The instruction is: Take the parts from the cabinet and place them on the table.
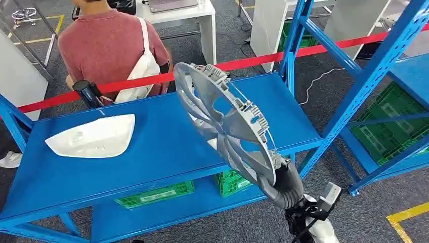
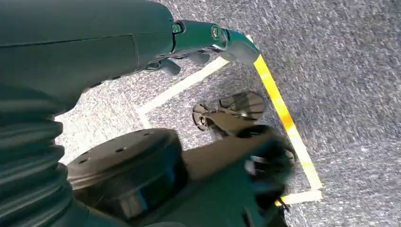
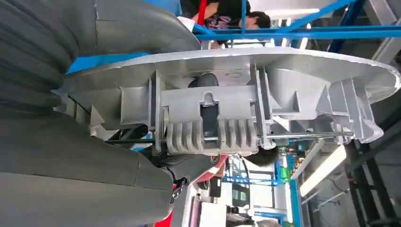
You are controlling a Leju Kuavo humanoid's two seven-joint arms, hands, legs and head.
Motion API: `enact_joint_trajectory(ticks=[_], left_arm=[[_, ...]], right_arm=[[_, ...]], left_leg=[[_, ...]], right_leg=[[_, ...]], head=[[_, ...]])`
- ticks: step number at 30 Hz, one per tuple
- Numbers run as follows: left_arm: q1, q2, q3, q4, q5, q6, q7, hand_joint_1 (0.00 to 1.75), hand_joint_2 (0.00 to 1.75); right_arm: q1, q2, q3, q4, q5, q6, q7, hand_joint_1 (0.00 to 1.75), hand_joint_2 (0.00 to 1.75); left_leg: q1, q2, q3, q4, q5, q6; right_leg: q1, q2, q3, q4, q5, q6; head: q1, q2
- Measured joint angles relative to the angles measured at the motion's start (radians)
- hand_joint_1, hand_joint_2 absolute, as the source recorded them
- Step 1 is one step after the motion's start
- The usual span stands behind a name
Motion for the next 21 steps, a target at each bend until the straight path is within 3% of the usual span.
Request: enact_joint_trajectory(ticks=[1, 2, 3, 5, 6, 7, 8, 10, 11, 12, 13, 15, 16, 17, 18, 21], left_arm=[[-0.002, 0.0, 0.0, 0.0, 0.0, 0.001, 0.0, 0.0, 1.75], [-0.005, 0.0, 0.0, 0.0, 0.0, 0.001, 0.0, 0.0, 1.75], [-0.005, -0.001, -0.001, 0.0, 0.0, 0.002, 0.0, 0.0, 1.75], [-0.005, 0.0, -0.001, 0.0, 0.0, 0.002, 0.0, 0.0, 1.75], [-0.005, 0.0, -0.001, 0.0, 0.0, 0.003, 0.0, 0.0, 1.75], [-0.006, 0.0, -0.001, 0.0, 0.0, 0.003, 0.0, 0.0, 1.75], [-0.008, 0.0, -0.001, -0.001, 0.0, 0.003, 0.0, 0.0, 1.75], [-0.012, 0.0, -0.002, -0.002, 0.0, 0.008, 0.0, 0.0, 1.75], [-0.013, 0.0, -0.002, -0.002, 0.0, 0.01, 0.0, 0.0, 1.75], [-0.013, 0.0, -0.002, -0.002, 0.0, 0.012, 0.0, 0.0, 1.75], [-0.014, 0.0, -0.002, -0.002, 0.0, 0.013, -0.001, 0.0, 1.75], [-0.017, 0.0, -0.002, -0.002, 0.0, 0.015, -0.002, 0.0, 1.75], [-0.018, 0.0, -0.002, -0.002, 0.0, 0.016, -0.002, 0.0, 1.75], [-0.019, -0.002, -0.002, -0.003, 0.0, 0.018, 0.0, 0.0, 1.75], [-0.022, -0.002, -0.002, -0.003, 0.0, 0.021, 0.0, 0.0, 1.75], [-0.026, -0.002, -0.002, -0.003, 0.002, 0.025, 0.002, 0.0, 1.75]], right_arm=[[-0.002, 0.001, 0.0, 0.001, 0.002, 0.002, 0.002, 1.75, 1.75], [-0.003, 0.002, -0.001, 0.001, 0.003, 0.003, 0.002, 1.75, 1.75], [-0.008, 0.003, -0.002, 0.003, 0.003, 0.003, 0.003, 1.75, 1.75], [-0.015, 0.006, -0.002, 0.005, 0.003, 0.006, 0.003, 1.75, 1.75], [-0.015, 0.006, -0.002, 0.005, 0.004, 0.007, 0.003, 1.75, 1.75], [-0.015, 0.006, -0.002, 0.005, 0.004, 0.006, 0.004, 1.75, 1.75], [-0.018, 0.007, -0.002, 0.006, 0.005, 0.004, 0.006, 1.75, 1.75], [-0.03, 0.011, -0.002, 0.009, 0.009, 0.004, 0.012, 1.75, 1.75], [-0.034, 0.011, -0.002, 0.013, 0.009, 0.004, 0.013, 1.75, 1.75], [-0.036, 0.013, -0.002, 0.016, 0.009, 0.004, 0.014, 1.75, 1.75], [-0.04, 0.015, -0.002, 0.021, 0.009, 0.004, 0.016, 1.75, 1.75], [-0.053, 0.017, -0.002, 0.027, 0.009, 0.002, 0.021, 1.75, 1.75], [-0.062, 0.019, -0.002, 0.03, 0.009, 0.001, 0.025, 1.75, 1.75], [-0.073, 0.021, -0.002, 0.032, 0.008, 0.0, 0.03, 1.75, 1.75], [-0.085, 0.025, -0.002, 0.037, 0.005, 0.0, 0.032, 1.75, 1.75], [-0.115, 0.031, -0.002, 0.059, 0.0, -0.003, 0.036, 1.75, 1.75]], left_leg=[[0.002, 0.001, 0.062, -0.091, 0.013, 0.0], [-0.003, -0.001, 0.098, -0.149, -0.011, 0.004], [-0.006, -0.006, 0.083, -0.14, 0.0, 0.018], [-0.01, -0.006, 0.072, -0.138, 0.004, 0.029], [-0.01, -0.006, 0.068, -0.143, 0.013, 0.043], [-0.004, 0.0, 0.061, -0.148, 0.024, 0.054], [-0.004, -0.002, 0.052, -0.148, 0.034, 0.062], [-0.008, -0.001, 0.023, -0.146, 0.054, 0.068], [-0.011, 0.0, 0.009, -0.144, 0.063, 0.071], [-0.014, 0.0, -0.005, -0.142, 0.072, 0.073], [-0.017, 0.0, -0.02, -0.138, 0.082, 0.074], [-0.023, -0.001, -0.047, -0.132, 0.098, 0.073], [-0.023, -0.003, -0.055, -0.128, 0.105, 0.071], [-0.027, -0.003, -0.063, -0.125, 0.111, 0.067], [-0.027, -0.002, -0.065, -0.126, 0.119, 0.061], [-0.023, -0.001, -0.067, -0.138, 0.148, 0.043]], right_leg=[[0.0, 0.0, -0.003, 0.003, 0.004, 0.006], [0.002, -0.001, -0.009, 0.003, 0.009, 0.014], [0.002, -0.002, -0.008, 0.001, 0.018, 0.022], [0.001, -0.001, -0.011, -0.003, 0.033, 0.035], [0.0, -0.001, -0.012, -0.005, 0.039, 0.043], [-0.006, 0.001, -0.018, 0.005, 0.026, 0.046], [-0.001, 0.002, -0.035, 0.04, -0.022, 0.047], [0.002, 0.004, -0.086, 0.186, -0.133, 0.049], [0.003, 0.004, -0.105, 0.254, -0.163, 0.049], [0.005, 0.004, -0.108, 0.292, -0.166, 0.047], [0.008, 0.005, -0.09, 0.288, -0.143, 0.042], [0.015, 0.005, 0.001, 0.17, -0.074, 0.026], [0.022, 0.007, 0.064, 0.083, -0.063, 0.014], [0.028, 0.008, 0.116, 0.004, -0.095, 0.001], [0.031, 0.006, 0.12, -0.009, -0.09, 0.008], [0.036, 0.008, 0.106, -0.02, -0.068, -0.007]], head=[[-0.002, 0.0], [-0.005, 0.0], [-0.001, 0.0], [-0.002, 0.0], [-0.003, 0.0], [-0.002, 0.0], [0.003, 0.0], [0.009, 0.0], [0.01, 0.0], [0.01, 0.0], [0.01, 0.0], [0.011, 0.0], [0.011, 0.0], [0.011, 0.0], [0.008, 0.0], [0.013, 0.0]])
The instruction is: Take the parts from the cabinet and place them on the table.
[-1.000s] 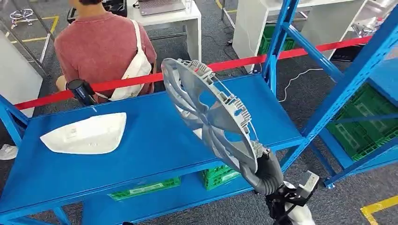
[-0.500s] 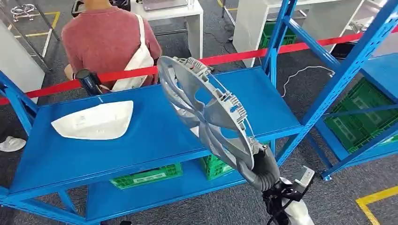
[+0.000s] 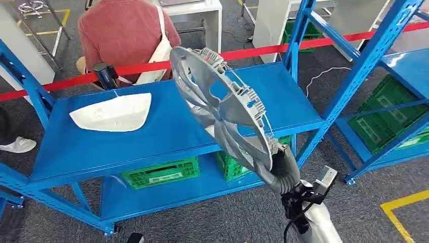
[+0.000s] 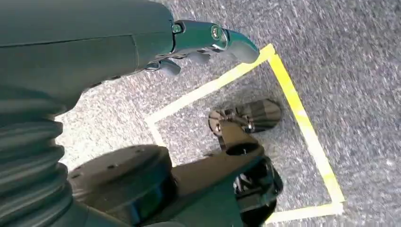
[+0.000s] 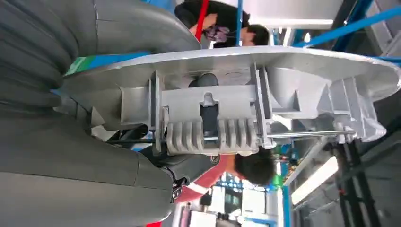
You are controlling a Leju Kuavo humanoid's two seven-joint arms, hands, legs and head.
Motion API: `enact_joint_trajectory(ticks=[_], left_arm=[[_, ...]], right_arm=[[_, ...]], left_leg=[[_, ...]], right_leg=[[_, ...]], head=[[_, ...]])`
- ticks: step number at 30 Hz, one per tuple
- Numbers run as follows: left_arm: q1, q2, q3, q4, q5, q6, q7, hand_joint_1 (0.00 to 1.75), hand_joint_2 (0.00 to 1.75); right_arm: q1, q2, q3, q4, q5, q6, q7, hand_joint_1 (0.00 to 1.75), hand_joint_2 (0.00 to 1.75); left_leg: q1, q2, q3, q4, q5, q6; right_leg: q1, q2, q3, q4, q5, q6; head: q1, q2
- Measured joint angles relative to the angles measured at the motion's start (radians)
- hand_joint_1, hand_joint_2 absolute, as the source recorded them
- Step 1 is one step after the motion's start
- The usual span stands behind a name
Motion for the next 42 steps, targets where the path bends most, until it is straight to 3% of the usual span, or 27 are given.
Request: enact_joint_trajectory(ticks=[1, 3, 5, 6, 7, 10, 12, 16, 17, 18, 20, 22, 23, 25, 26, 27, 28, 31, 32, 33, 35, 36, 37, 39, 40, 41, 42], left_arm=[[0.001, 0.003, 0.0, 0.0, 0.0, 0.001, -0.001, 0.0, 1.75], [0.001, 0.004, 0.0, 0.0, 0.005, 0.002, -0.003, 0.0, 1.75], [0.004, 0.006, 0.0, 0.0, 0.009, 0.002, -0.011, 0.0, 1.75], [0.007, 0.006, 0.0, 0.0, 0.01, 0.001, -0.015, 0.0, 1.75], [0.01, 0.008, 0.0, 0.0, 0.011, 0.001, -0.018, 0.0, 1.75], [0.012, 0.011, 0.0, -0.002, 0.013, 0.001, -0.02, 0.0, 1.75], [0.01, 0.011, 0.0, -0.003, 0.013, 0.001, -0.022, 0.0, 1.75], [0.016, 0.012, 0.0, -0.003, 0.009, 0.001, -0.026, 0.0, 1.75], [0.015, 0.012, 0.0, -0.003, 0.008, 0.001, -0.027, 0.0, 1.75], [0.015, 0.012, 0.0, -0.003, 0.008, 0.001, -0.029, 0.0, 1.75], [0.017, 0.012, 0.0, -0.003, 0.007, 0.001, -0.032, 0.0, 1.75], [0.021, 0.012, 0.0, -0.003, 0.006, 0.001, -0.034, 0.0, 1.75], [0.023, 0.013, 0.0, -0.003, 0.006, 0.002, -0.034, 0.0, 1.75], [0.025, 0.013, 0.0, -0.003, 0.006, 0.002, -0.034, 0.0, 1.75], [0.023, 0.012, 0.0, -0.003, 0.006, 0.002, -0.033, 0.0, 1.75], [0.021, 0.01, 0.0, -0.003, 0.008, 0.003, -0.031, 0.0, 1.75], [0.019, 0.01, 0.0, -0.003, 0.011, 0.004, -0.032, 0.0, 1.75], [0.024, 0.011, 0.0, -0.003, 0.016, 0.008, -0.032, 0.0, 1.75], [0.027, 0.014, 0.0, -0.003, 0.016, 0.009, -0.032, 0.0, 1.75], [0.03, 0.014, 0.0, -0.003, 0.016, 0.009, -0.031, 0.0, 1.75], [0.029, 0.014, 0.0, -0.003, 0.016, 0.009, -0.032, 0.0, 1.75], [0.029, 0.014, 0.0, -0.003, 0.016, 0.009, -0.032, 0.0, 1.75], [0.03, 0.014, 0.0, -0.003, 0.017, 0.009, -0.032, 0.0, 1.75], [0.031, 0.015, 0.0, -0.003, 0.017, 0.01, -0.031, 0.0, 1.75], [0.031, 0.016, 0.0, -0.003, 0.018, 0.01, -0.031, 0.0, 1.75], [0.03, 0.017, 0.0, -0.003, 0.018, 0.011, -0.031, 0.0, 1.75], [0.026, 0.013, 0.0, -0.003, 0.018, 0.011, -0.031, 0.0, 1.75]], right_arm=[[-0.007, 0.004, 0.0, 0.005, -0.001, -0.004, 0.002, 1.75, 1.75], [-0.014, 0.011, 0.0, 0.016, -0.003, -0.007, 0.005, 1.75, 1.75], [-0.013, 0.012, 0.0, 0.026, -0.003, -0.006, 0.003, 1.75, 1.75], [-0.01, 0.012, 0.0, 0.03, -0.003, -0.005, 0.002, 1.75, 1.75], [-0.005, 0.012, 0.0, 0.034, -0.002, -0.005, 0.002, 1.75, 1.75], [0.0, 0.012, 0.0, 0.045, 0.0, -0.005, 0.002, 1.75, 1.75], [0.001, 0.012, 0.0, 0.046, -0.001, -0.005, 0.001, 1.75, 1.75], [0.001, 0.012, 0.0, 0.051, -0.003, -0.004, -0.003, 1.75, 1.75], [0.001, 0.011, 0.0, 0.055, -0.004, -0.005, -0.006, 1.75, 1.75], [0.002, 0.011, 0.0, 0.056, -0.003, -0.006, -0.01, 1.75, 1.75], [0.004, 0.011, 0.0, 0.061, -0.002, -0.007, -0.016, 1.75, 1.75], [0.007, 0.011, 0.0, 0.066, 0.006, -0.011, -0.02, 1.75, 1.75], [0.007, 0.011, 0.0, 0.068, 0.011, -0.014, -0.021, 1.75, 1.75], [0.006, 0.011, 0.001, 0.07, 0.034, -0.026, -0.025, 1.75, 1.75], [0.003, 0.011, 0.001, 0.07, 0.047, -0.034, -0.027, 1.75, 1.75], [0.001, 0.011, 0.001, 0.07, 0.054, -0.036, -0.027, 1.75, 1.75], [0.0, 0.011, 0.001, 0.071, 0.058, -0.038, -0.03, 1.75, 1.75], [-0.013, 0.012, 0.006, 0.073, 0.069, -0.04, -0.029, 1.75, 1.75], [-0.023, 0.013, 0.011, 0.076, 0.069, -0.041, -0.028, 1.75, 1.75], [-0.028, 0.014, 0.014, 0.08, 0.071, -0.043, -0.027, 1.75, 1.75], [-0.034, 0.013, 0.016, 0.085, 0.071, -0.042, -0.027, 1.75, 1.75], [-0.036, 0.013, 0.016, 0.087, 0.071, -0.042, -0.027, 1.75, 1.75], [-0.036, 0.013, 0.017, 0.09, 0.071, -0.042, -0.027, 1.75, 1.75], [-0.037, 0.013, 0.02, 0.097, 0.072, -0.041, -0.026, 1.75, 1.75], [-0.038, 0.013, 0.022, 0.098, 0.073, -0.041, -0.025, 1.75, 1.75], [-0.04, 0.013, 0.023, 0.1, 0.074, -0.041, -0.024, 1.75, 1.75], [-0.041, 0.013, 0.023, 0.1, 0.074, -0.041, -0.024, 1.75, 1.75]], left_leg=[[0.002, -0.001, -0.007, 0.007, -0.005, -0.006], [0.005, -0.001, -0.033, 0.078, -0.109, -0.02], [0.013, 0.0, -0.07, 0.229, -0.214, -0.031], [0.016, 0.001, -0.078, 0.292, -0.228, -0.035], [0.019, 0.001, -0.068, 0.307, -0.21, -0.038], [0.026, 0.001, 0.069, 0.144, -0.114, -0.044], [0.02, -0.001, 0.18, -0.023, -0.162, -0.038], [0.015, 0.001, 0.149, -0.015, -0.141, 0.006], [0.017, 0.005, 0.14, -0.015, -0.13, 0.015], [0.016, 0.005, 0.126, -0.015, -0.119, 0.023], [0.014, 0.005, 0.1, -0.014, -0.097, 0.028], [0.01, 0.005, 0.068, -0.01, -0.075, 0.03], [0.008, 0.003, 0.051, -0.006, -0.065, 0.029], [0.004, -0.009, 0.019, 0.003, -0.046, 0.024], [0.007, -0.016, 0.01, 0.009, -0.037, 0.021], [0.001, -0.019, -0.003, 0.01, -0.03, 0.015], [0.005, -0.024, -0.004, 0.008, -0.019, 0.01], [0.004, -0.054, -0.013, -0.008, 0.018, -0.014], [0.009, -0.049, -0.02, 0.004, 0.001, -0.014], [0.008, -0.031, -0.033, 0.034, -0.049, -0.018], [0.014, -0.009, -0.072, 0.174, -0.17, -0.031], [0.017, -0.005, -0.088, 0.248, -0.203, -0.037], [0.021, -0.004, -0.088, 0.293, -0.202, -0.043], [0.028, 0.003, -0.041, 0.271, -0.134, -0.052], [0.032, 0.012, 0.012, 0.209, -0.1, -0.057], [0.036, 0.037, 0.081, 0.121, -0.093, -0.062], [0.032, 0.078, 0.146, 0.027, -0.142, -0.068]], right_leg=[[-0.012, -0.008, -0.008, -0.011, 0.018, -0.006], [-0.014, -0.007, -0.031, -0.013, 0.04, -0.017], [-0.015, -0.009, -0.061, -0.012, 0.063, -0.015], [-0.015, -0.01, -0.078, -0.011, 0.075, -0.013], [-0.016, -0.011, -0.093, -0.011, 0.086, -0.01], [-0.022, -0.012, -0.134, -0.002, 0.114, 0.003], [-0.02, -0.012, -0.151, 0.009, 0.126, 0.018], [-0.027, -0.012, -0.158, 0.005, 0.155, 0.046], [-0.028, -0.008, -0.167, 0.023, 0.121, 0.051], [-0.028, -0.007, -0.186, 0.075, 0.057, 0.055], [-0.026, -0.005, -0.225, 0.22, -0.05, 0.058], [-0.025, -0.003, -0.234, 0.311, -0.067, 0.057], [-0.024, -0.003, -0.21, 0.303, -0.038, 0.053], [-0.018, 0.007, -0.107, 0.18, 0.025, 0.037], [-0.016, 0.044, -0.036, 0.089, 0.022, 0.023], [-0.015, 0.069, 0.013, 0.014, -0.017, 0.009], [-0.014, 0.063, 0.013, 0.006, -0.016, 0.021], [-0.011, 0.034, 0.002, -0.009, 0.01, 0.004], [-0.019, 0.015, -0.007, -0.015, 0.024, 0.002], [-0.021, 0.011, -0.019, -0.019, 0.034, -0.009], [-0.021, -0.013, -0.047, -0.018, 0.057, -0.009], [-0.021, -0.026, -0.063, -0.017, 0.068, -0.008], [-0.021, -0.039, -0.078, -0.015, 0.079, -0.006], [-0.024, -0.061, -0.106, -0.008, 0.096, 0.0], [-0.026, -0.074, -0.12, -0.003, 0.104, 0.006], [-0.027, -0.082, -0.132, 0.006, 0.111, 0.013], [-0.023, -0.088, -0.14, 0.015, 0.115, 0.02]], head=[[0.002, 0.0], [-0.007, 0.0], [-0.01, 0.0], [-0.01, 0.0], [-0.011, 0.0], [-0.011, 0.0], [-0.013, 0.0], [-0.012, 0.0], [-0.01, 0.0], [-0.008, 0.0], [-0.006, 0.0], [-0.005, 0.0], [-0.005, 0.0], [-0.004, 0.0], [-0.004, 0.0], [-0.003, 0.0], [-0.005, 0.0], [0.0, 0.0], [0.002, 0.0], [-0.006, 0.0], [-0.013, 0.0], [-0.013, 0.0], [-0.014, 0.0], [-0.015, 0.0], [-0.015, 0.0], [-0.015, 0.0], [-0.02, 0.0]])
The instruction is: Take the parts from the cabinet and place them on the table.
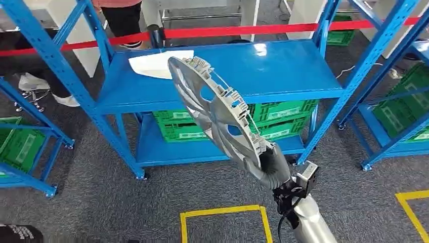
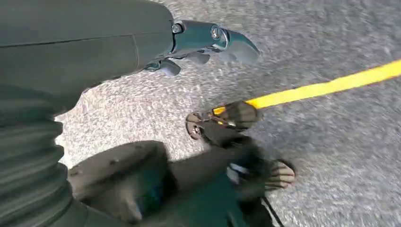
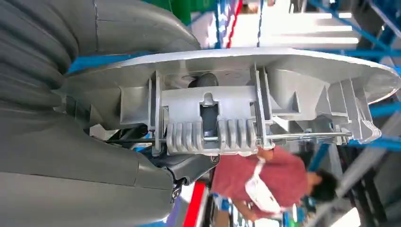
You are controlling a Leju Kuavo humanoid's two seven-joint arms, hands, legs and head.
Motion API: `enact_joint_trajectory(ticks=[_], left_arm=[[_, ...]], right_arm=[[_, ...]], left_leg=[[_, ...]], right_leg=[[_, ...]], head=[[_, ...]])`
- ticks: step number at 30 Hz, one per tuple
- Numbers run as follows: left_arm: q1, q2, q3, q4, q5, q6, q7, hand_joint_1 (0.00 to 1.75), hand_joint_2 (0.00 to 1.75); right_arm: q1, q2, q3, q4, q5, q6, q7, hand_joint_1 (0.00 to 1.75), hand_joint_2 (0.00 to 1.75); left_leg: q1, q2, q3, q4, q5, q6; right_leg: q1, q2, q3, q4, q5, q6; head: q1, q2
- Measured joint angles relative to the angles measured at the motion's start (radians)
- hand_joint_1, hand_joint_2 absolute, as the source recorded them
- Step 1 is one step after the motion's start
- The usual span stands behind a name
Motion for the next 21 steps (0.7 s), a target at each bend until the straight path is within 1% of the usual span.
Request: enact_joint_trajectory(ticks=[1, 2, 3, 4, 5, 6, 7, 8, 9, 10, 11, 12, 13, 14, 15, 16, 17, 18, 19, 20, 21], left_arm=[[-0.001, 0.001, 0.0, -0.001, 0.0, 0.001, 0.0, 0.0, 1.75], [0.001, 0.001, 0.0, -0.001, 0.0, 0.003, 0.002, 0.0, 1.75], [0.004, 0.001, 0.0, -0.001, 0.001, 0.003, 0.004, 0.0, 1.75], [0.006, 0.001, 0.0, -0.001, 0.001, 0.006, 0.006, 0.0, 1.75], [0.009, 0.0, 0.0, -0.001, 0.002, 0.007, 0.007, 0.0, 1.75], [0.01, 0.0, 0.0, -0.001, 0.003, 0.008, 0.009, 0.0, 1.75], [0.007, 0.0, 0.0, -0.001, 0.003, 0.008, 0.01, 0.0, 1.75], [0.005, -0.001, 0.0, -0.001, 0.003, 0.008, 0.01, 0.0, 1.75], [0.006, -0.002, 0.0, -0.001, 0.003, 0.008, 0.011, 0.0, 1.75], [0.007, -0.002, 0.0, -0.001, 0.003, 0.009, 0.011, 0.0, 1.75], [0.01, -0.002, 0.0, -0.001, 0.002, 0.008, 0.011, 0.0, 1.75], [0.012, -0.002, 0.0, -0.001, 0.0, 0.009, 0.012, 0.0, 1.75], [0.013, -0.002, 0.0, -0.001, 0.0, 0.009, 0.012, 0.0, 1.75], [0.014, -0.002, 0.0, -0.001, 0.0, 0.009, 0.012, 0.0, 1.75], [0.014, -0.005, 0.0, 0.0, 0.0, 0.009, 0.012, 0.0, 1.75], [0.014, -0.006, 0.0, 0.0, 0.0, 0.009, 0.011, 0.0, 1.75], [0.014, -0.006, 0.0, 0.0, 0.0, 0.009, 0.011, 0.0, 1.75], [0.014, -0.006, 0.0, 0.0, 0.0, 0.009, 0.01, 0.0, 1.75], [0.015, -0.007, 0.0, 0.0, 0.0, 0.009, 0.01, 0.0, 1.75], [0.017, -0.005, 0.0, 0.0, 0.0, 0.009, 0.01, 0.0, 1.75], [0.018, -0.005, 0.0, 0.0, 0.0, 0.009, 0.008, 0.0, 1.75]], right_arm=[[-0.003, 0.0, 0.0, 0.002, -0.003, 0.0, 0.0, 1.75, 1.75], [-0.005, 0.0, 0.0, 0.003, -0.008, 0.002, 0.001, 1.75, 1.75], [-0.009, 0.0, 0.001, 0.004, -0.016, 0.007, 0.001, 1.75, 1.75], [-0.012, 0.001, 0.002, 0.006, -0.023, 0.011, 0.002, 1.75, 1.75], [-0.015, 0.0, 0.002, 0.009, -0.027, 0.014, 0.003, 1.75, 1.75], [-0.016, 0.0, 0.002, 0.012, -0.029, 0.015, 0.007, 1.75, 1.75], [-0.016, 0.0, 0.002, 0.013, -0.03, 0.011, 0.008, 1.75, 1.75], [-0.016, 0.0, 0.002, 0.016, -0.028, 0.008, 0.011, 1.75, 1.75], [-0.014, 0.0, 0.002, 0.018, -0.025, 0.004, 0.012, 1.75, 1.75], [-0.011, 0.0, 0.003, 0.019, -0.023, -0.002, 0.013, 1.75, 1.75], [-0.008, 0.0, 0.003, 0.021, -0.019, -0.007, 0.014, 1.75, 1.75], [-0.006, 0.0, 0.003, 0.021, -0.018, -0.008, 0.014, 1.75, 1.75], [-0.004, 0.0, 0.003, 0.021, -0.017, -0.009, 0.015, 1.75, 1.75], [-0.003, 0.0, 0.003, 0.021, -0.016, -0.011, 0.014, 1.75, 1.75], [-0.004, 0.0, 0.003, 0.02, -0.016, -0.013, 0.014, 1.75, 1.75], [-0.004, 0.0, 0.004, 0.019, -0.016, -0.016, 0.014, 1.75, 1.75], [-0.001, 0.0, 0.004, 0.019, -0.016, -0.017, 0.014, 1.75, 1.75], [-0.002, 0.0, 0.004, 0.019, -0.016, -0.018, 0.014, 1.75, 1.75], [-0.001, 0.0, 0.004, 0.019, -0.016, -0.02, 0.013, 1.75, 1.75], [-0.001, 0.0, 0.004, 0.019, -0.015, -0.021, 0.013, 1.75, 1.75], [-0.002, 0.0, 0.004, 0.019, -0.015, -0.02, 0.013, 1.75, 1.75]], left_leg=[[-0.01, -0.007, 0.013, -0.028, -0.014, 0.029], [-0.009, -0.009, -0.003, -0.028, -0.01, 0.04], [-0.013, -0.017, -0.009, -0.022, -0.005, 0.05], [-0.015, -0.021, -0.015, -0.02, 0.002, 0.062], [-0.011, -0.023, -0.026, -0.023, 0.014, 0.078], [-0.011, -0.026, -0.039, -0.023, 0.025, 0.085], [-0.012, -0.031, -0.052, -0.023, 0.039, 0.091], [-0.014, -0.036, -0.071, -0.022, 0.053, 0.096], [-0.018, -0.043, -0.088, -0.022, 0.065, 0.099], [-0.021, -0.049, -0.104, -0.021, 0.078, 0.1], [-0.024, -0.054, -0.121, -0.02, 0.09, 0.101], [-0.028, -0.058, -0.136, -0.018, 0.101, 0.101], [-0.032, -0.062, -0.149, -0.018, 0.113, 0.101], [-0.034, -0.064, -0.159, -0.017, 0.122, 0.1], [-0.034, -0.065, -0.165, -0.016, 0.132, 0.098], [-0.038, -0.067, -0.169, -0.016, 0.141, 0.092], [-0.035, -0.067, -0.166, -0.022, 0.151, 0.086], [-0.032, -0.067, -0.168, -0.026, 0.162, 0.08], [-0.031, -0.066, -0.167, -0.033, 0.173, 0.074], [-0.037, -0.068, -0.175, -0.038, 0.18, 0.067], [-0.034, -0.07, -0.186, -0.019, 0.141, 0.064]], right_leg=[[0.002, -0.008, -0.002, 0.004, 0.004, 0.006], [0.005, -0.018, 0.002, 0.004, 0.011, 0.013], [0.0, -0.024, 0.001, 0.001, 0.021, 0.018], [-0.002, -0.03, 0.0, 0.0, 0.028, 0.026], [-0.008, -0.011, -0.006, 0.007, 0.019, 0.035], [-0.009, 0.035, -0.019, 0.034, -0.031, 0.042], [-0.007, 0.065, -0.038, 0.093, -0.097, 0.044], [-0.005, 0.081, -0.06, 0.173, -0.157, 0.043], [-0.003, 0.085, -0.076, 0.245, -0.195, 0.041], [0.001, 0.086, -0.081, 0.294, -0.207, 0.037], [0.004, 0.086, -0.068, 0.308, -0.191, 0.031], [0.007, 0.086, -0.035, 0.279, -0.156, 0.023], [0.011, 0.087, 0.023, 0.207, -0.118, 0.012], [0.017, 0.087, 0.087, 0.121, -0.099, 0.0], [0.024, 0.087, 0.144, 0.033, -0.129, -0.015], [0.026, 0.086, 0.175, -0.029, -0.15, -0.014], [0.03, 0.087, 0.167, -0.021, -0.139, -0.012], [0.032, 0.087, 0.164, -0.023, -0.135, -0.016], [0.035, 0.087, 0.159, -0.025, -0.125, -0.022], [0.024, 0.084, 0.149, -0.035, -0.105, -0.027], [0.02, 0.082, 0.134, -0.038, -0.093, -0.035]], head=[[0.0, 0.0], [0.007, 0.0], [0.006, 0.0], [0.005, 0.0], [0.007, 0.0], [0.007, 0.0], [0.008, 0.0], [0.008, 0.0], [0.008, 0.0], [0.01, 0.0], [0.011, 0.0], [0.011, 0.0], [0.011, 0.0], [0.012, 0.0], [0.011, 0.0], [0.01, 0.0], [0.011, 0.0], [0.016, 0.0], [0.016, 0.0], [0.017, 0.0], [0.016, 0.0]])
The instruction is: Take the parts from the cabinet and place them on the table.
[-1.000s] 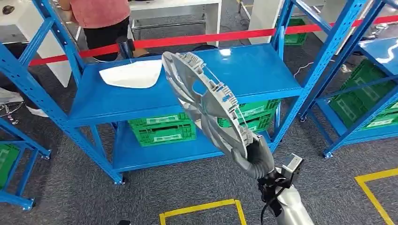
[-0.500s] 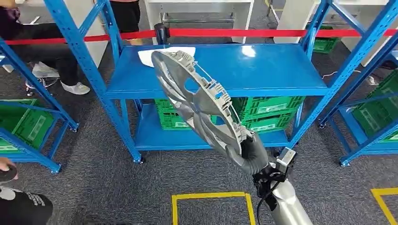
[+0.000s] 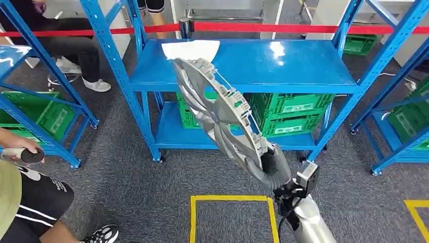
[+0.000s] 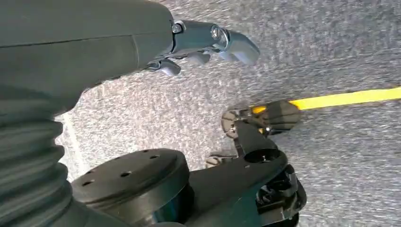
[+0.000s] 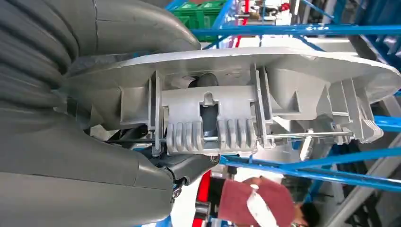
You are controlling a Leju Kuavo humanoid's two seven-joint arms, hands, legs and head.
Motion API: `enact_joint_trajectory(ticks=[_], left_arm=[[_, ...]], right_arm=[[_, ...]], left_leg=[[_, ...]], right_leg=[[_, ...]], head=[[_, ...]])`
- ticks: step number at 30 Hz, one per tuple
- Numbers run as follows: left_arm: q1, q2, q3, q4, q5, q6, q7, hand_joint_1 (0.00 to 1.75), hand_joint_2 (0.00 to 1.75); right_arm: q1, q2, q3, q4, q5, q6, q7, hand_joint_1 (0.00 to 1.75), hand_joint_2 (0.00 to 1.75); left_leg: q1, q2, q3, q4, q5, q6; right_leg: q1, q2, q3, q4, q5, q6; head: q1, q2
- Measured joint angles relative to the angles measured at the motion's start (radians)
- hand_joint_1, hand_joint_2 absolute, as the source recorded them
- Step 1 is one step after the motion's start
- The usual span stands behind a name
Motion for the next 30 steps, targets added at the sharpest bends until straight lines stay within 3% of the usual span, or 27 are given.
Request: enact_joint_trajectory(ticks=[2, 3, 4, 5, 6, 7, 8, 9, 10, 11, 14, 15, 16, 18, 19, 20, 21, 23, 24, 25, 28, 29, 30], left_arm=[[0.0, 0.0, 0.0, 0.0, 0.0, 0.0, 0.0, 0.0, 1.75], [0.0, 0.0, 0.0, 0.0, 0.0, 0.0, -0.001, 0.0, 1.75], [0.0, 0.0, 0.0, 0.0, 0.0, 0.0, -0.001, 0.0, 1.75], [0.0, 0.0, 0.0, 0.0, 0.0, 0.0, -0.001, 0.0, 1.75], [0.0, 0.0, 0.0, 0.0, 0.0, 0.0, -0.001, 0.0, 1.75], [-0.001, 0.0, 0.0, 0.0, 0.0, 0.0, 0.0, 0.0, 1.75], [-0.002, 0.0, 0.0, 0.0, 0.0, 0.0, -0.001, 0.0, 1.75], [-0.004, 0.0, 0.0, 0.0, 0.0, 0.0, 0.0, 0.0, 1.75], [-0.006, 0.0, 0.0, -0.001, 0.0, 0.0, -0.001, 0.0, 1.75], [-0.005, 0.0, 0.0, -0.001, 0.0, 0.0, 0.0, 0.0, 1.75], [0.002, 0.0, 0.0, 0.0, 0.0, 0.0, 0.005, 0.0, 1.75], [0.002, 0.001, 0.0, 0.0, 0.0, 0.0, 0.005, 0.0, 1.75], [0.002, 0.002, 0.0, 0.0, -0.001, 0.0, 0.005, 0.0, 1.75], [0.003, 0.002, 0.0, 0.0, -0.003, 0.0, 0.005, 0.0, 1.75], [0.004, 0.002, 0.0, 0.0, -0.003, 0.0, 0.005, 0.0, 1.75], [0.005, 0.002, 0.0, 0.0, -0.003, 0.0, 0.005, 0.0, 1.75], [0.006, 0.002, 0.0, 0.0, -0.003, 0.0, 0.006, 0.0, 1.75], [0.008, 0.002, 0.0, 0.0, -0.003, -0.001, 0.006, 0.0, 1.75], [0.007, 0.002, 0.0, 0.0, -0.003, -0.001, 0.005, 0.0, 1.75], [0.006, 0.003, 0.0, 0.0, -0.003, -0.001, 0.005, 0.0, 1.75], [0.012, 0.004, 0.0, 0.0, -0.003, -0.001, 0.002, 0.0, 1.75], [0.017, 0.005, 0.0, 0.0, -0.003, -0.001, 0.002, 0.0, 1.75], [0.019, 0.006, 0.0, 0.0, -0.003, -0.001, 0.002, 0.0, 1.75]], right_arm=[[0.002, 0.0, 0.0, 0.0, 0.0, 0.0, 0.0, 1.75, 1.75], [0.002, 0.0, 0.0, 0.0, 0.001, 0.0, 0.0, 1.75, 1.75], [0.002, 0.0, 0.0, 0.0, 0.002, 0.0, 0.0, 1.75, 1.75], [0.003, 0.0, 0.0, 0.0, 0.003, 0.0, 0.0, 1.75, 1.75], [0.004, 0.0, 0.0, 0.0, 0.003, 0.0, 0.0, 1.75, 1.75], [0.004, 0.0, 0.0, 0.0, 0.003, 0.0, 0.001, 1.75, 1.75], [0.004, 0.0, 0.0, 0.0, 0.004, 0.0, 0.001, 1.75, 1.75], [0.004, 0.0, 0.0, 0.0, 0.005, 0.0, 0.001, 1.75, 1.75], [0.005, 0.0, 0.0, 0.0, 0.006, -0.003, 0.001, 1.75, 1.75], [0.007, 0.0, 0.0, 0.0, 0.01, -0.007, 0.001, 1.75, 1.75], [0.007, 0.0, 0.0, 0.0, 0.028, -0.024, -0.007, 1.75, 1.75], [0.007, -0.001, 0.001, 0.0, 0.031, -0.026, -0.01, 1.75, 1.75], [0.007, -0.002, 0.001, 0.0, 0.033, -0.028, -0.013, 1.75, 1.75], [0.008, -0.004, 0.002, 0.0, 0.035, -0.037, -0.017, 1.75, 1.75], [0.012, -0.005, 0.003, 0.0, 0.035, -0.039, -0.018, 1.75, 1.75], [0.017, -0.005, 0.004, 0.0, 0.036, -0.04, -0.02, 1.75, 1.75], [0.023, -0.005, 0.005, 0.0, 0.037, -0.04, -0.021, 1.75, 1.75], [0.03, -0.005, 0.006, 0.0, 0.04, -0.04, -0.021, 1.75, 1.75], [0.031, -0.005, 0.008, 0.0, 0.04, -0.039, -0.021, 1.75, 1.75], [0.031, -0.006, 0.009, 0.0, 0.039, -0.039, -0.021, 1.75, 1.75], [0.035, -0.008, 0.016, 0.002, 0.02, -0.028, -0.024, 1.75, 1.75], [0.034, -0.008, 0.018, 0.002, 0.005, -0.019, -0.024, 1.75, 1.75], [0.028, -0.008, 0.019, 0.003, -0.002, -0.015, -0.022, 1.75, 1.75]], left_leg=[[0.006, -0.001, -0.035, 0.12, -0.13, -0.012], [0.01, -0.001, -0.052, 0.2, -0.179, -0.019], [0.012, -0.001, -0.06, 0.264, -0.196, -0.023], [0.015, -0.001, -0.052, 0.297, -0.179, -0.027], [0.017, -0.001, -0.023, 0.285, -0.143, -0.028], [0.019, -0.001, 0.024, 0.237, -0.108, -0.029], [0.02, -0.001, 0.085, 0.164, -0.093, -0.027], [0.02, -0.001, 0.159, 0.067, -0.117, -0.023], [0.014, -0.002, 0.212, -0.017, -0.154, -0.018], [0.011, 0.0, 0.21, -0.028, -0.159, -0.004], [0.008, -0.007, 0.193, -0.034, -0.135, 0.022], [0.011, -0.007, 0.181, -0.034, -0.123, 0.03], [0.012, -0.011, 0.17, -0.034, -0.112, 0.035], [0.012, -0.021, 0.139, -0.032, -0.085, 0.039], [0.012, -0.027, 0.122, -0.03, -0.073, 0.038], [0.012, -0.034, 0.104, -0.027, -0.062, 0.036], [0.013, -0.041, 0.089, -0.025, -0.052, 0.033], [0.015, -0.06, 0.058, -0.017, -0.032, 0.023], [0.018, -0.067, 0.048, -0.012, -0.024, 0.018], [0.011, -0.068, 0.037, -0.008, -0.017, 0.013], [0.016, -0.087, 0.03, -0.017, 0.012, -0.01], [0.014, -0.095, 0.026, -0.02, 0.023, -0.019], [0.018, -0.074, 0.019, -0.009, 0.005, -0.02]], right_leg=[[-0.003, 0.0, -0.03, 0.001, 0.026, -0.005], [-0.003, 0.0, -0.046, 0.002, 0.039, -0.004], [-0.003, 0.0, -0.063, 0.004, 0.051, -0.003], [-0.004, -0.001, -0.082, 0.006, 0.063, -0.001], [-0.004, -0.002, -0.097, 0.01, 0.075, 0.002], [-0.005, -0.003, -0.115, 0.013, 0.086, 0.005], [-0.006, -0.002, -0.13, 0.017, 0.097, 0.01], [-0.007, -0.003, -0.138, 0.023, 0.106, 0.015], [-0.004, -0.003, -0.146, 0.025, 0.112, 0.021], [-0.005, -0.01, -0.145, 0.024, 0.12, 0.025], [-0.011, -0.015, -0.149, 0.019, 0.142, 0.046], [-0.016, -0.005, -0.159, 0.035, 0.109, 0.052], [-0.015, 0.0, -0.173, 0.077, 0.048, 0.056], [-0.017, 0.002, -0.21, 0.226, -0.073, 0.062], [-0.017, 0.002, -0.222, 0.292, -0.097, 0.063], [-0.017, 0.002, -0.219, 0.33, -0.091, 0.063], [-0.018, 0.003, -0.198, 0.325, -0.062, 0.062], [-0.02, 0.016, -0.093, 0.196, 0.006, 0.058], [-0.023, 0.044, -0.026, 0.106, 0.005, 0.056], [-0.021, 0.065, 0.019, 0.029, -0.037, 0.053], [-0.013, 0.058, 0.009, 0.024, -0.031, 0.033], [-0.019, 0.05, 0.001, 0.02, -0.019, 0.022], [-0.021, 0.039, -0.006, 0.018, -0.008, 0.013]], head=[[-0.008, 0.0], [-0.008, 0.0], [-0.008, 0.0], [-0.009, 0.0], [-0.009, 0.0], [-0.01, 0.0], [-0.011, 0.0], [-0.011, 0.0], [-0.014, 0.0], [-0.013, 0.0], [-0.017, 0.0], [-0.017, 0.0], [-0.014, 0.0], [-0.012, 0.0], [-0.011, 0.0], [-0.011, 0.0], [-0.011, 0.0], [-0.011, 0.0], [-0.011, 0.0], [-0.01, 0.0], [-0.009, 0.0], [-0.009, 0.0], [-0.007, 0.0]])
